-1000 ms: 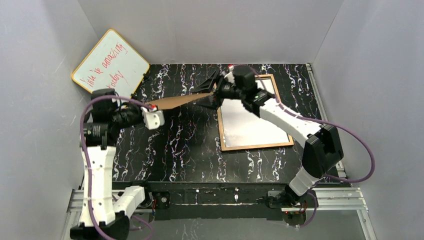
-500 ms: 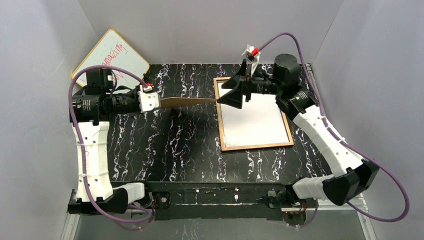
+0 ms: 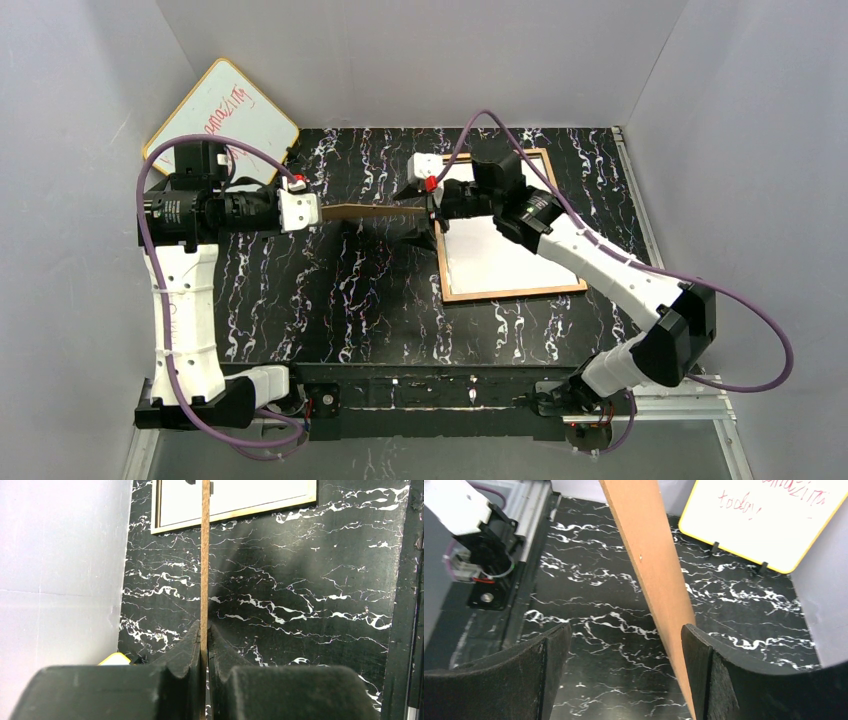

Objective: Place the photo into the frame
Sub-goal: Turn over the photo frame item at the center of the board.

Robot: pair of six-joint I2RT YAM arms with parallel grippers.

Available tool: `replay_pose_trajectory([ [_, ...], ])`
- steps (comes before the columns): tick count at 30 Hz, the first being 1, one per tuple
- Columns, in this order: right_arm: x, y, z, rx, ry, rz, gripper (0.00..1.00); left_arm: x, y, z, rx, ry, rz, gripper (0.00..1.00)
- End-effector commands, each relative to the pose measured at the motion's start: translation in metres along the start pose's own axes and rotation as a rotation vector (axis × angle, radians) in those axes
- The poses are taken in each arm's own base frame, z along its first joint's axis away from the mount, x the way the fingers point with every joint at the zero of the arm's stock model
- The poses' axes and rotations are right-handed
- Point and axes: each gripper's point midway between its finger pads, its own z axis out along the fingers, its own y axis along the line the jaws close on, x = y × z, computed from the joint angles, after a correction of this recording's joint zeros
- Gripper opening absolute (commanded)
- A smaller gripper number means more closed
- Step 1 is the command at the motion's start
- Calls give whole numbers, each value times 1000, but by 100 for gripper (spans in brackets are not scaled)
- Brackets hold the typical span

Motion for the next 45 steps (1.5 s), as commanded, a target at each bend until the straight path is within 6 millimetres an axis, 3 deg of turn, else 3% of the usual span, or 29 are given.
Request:
replay_pose_trajectory([
  [1,-9,-24,10,88,-7,-195,88,-19,-2,-5,-8,-54,41,0],
  [6,-1,-30,20,93,1,-225,83,-19,-4,-6,-9,-50,52,0],
  [10,7,-32,29,78,13,-226,73,-18,-5,-6,-4,-44,62,0],
  [14,8,-27,36,42,3,-235,53,-17,-4,-5,-6,-43,67,0],
  [18,7,-25,40,33,-6,-230,29,-15,10,-3,-68,-47,55,0],
  [19,3,-27,41,48,-19,-220,22,-15,16,-3,-102,-53,48,7],
  [21,1,-34,40,97,-26,-173,4,-17,34,-4,-195,-70,16,43],
  [22,0,-42,39,154,-22,-129,1,-17,44,-4,-250,-82,-16,62],
  [24,-4,-53,37,218,-21,-65,1,-19,69,-7,-376,-113,-72,89],
  [25,-6,-58,36,249,-23,-44,1,-17,78,-9,-425,-124,-105,96],
  [27,-14,-70,30,332,-50,-2,1,-13,93,-12,-497,-125,-158,98],
  [31,-36,-98,1,526,-158,119,1,-9,119,-19,-601,-143,-330,98],
  [35,-50,-126,-40,616,-271,324,1,-8,117,-16,-601,-165,-420,98],
  [40,-30,-167,-96,655,-297,702,1,1,110,-6,-578,-174,-473,98],
  [45,-20,-178,-137,734,-356,799,1,17,108,11,-538,-171,-550,98],
])
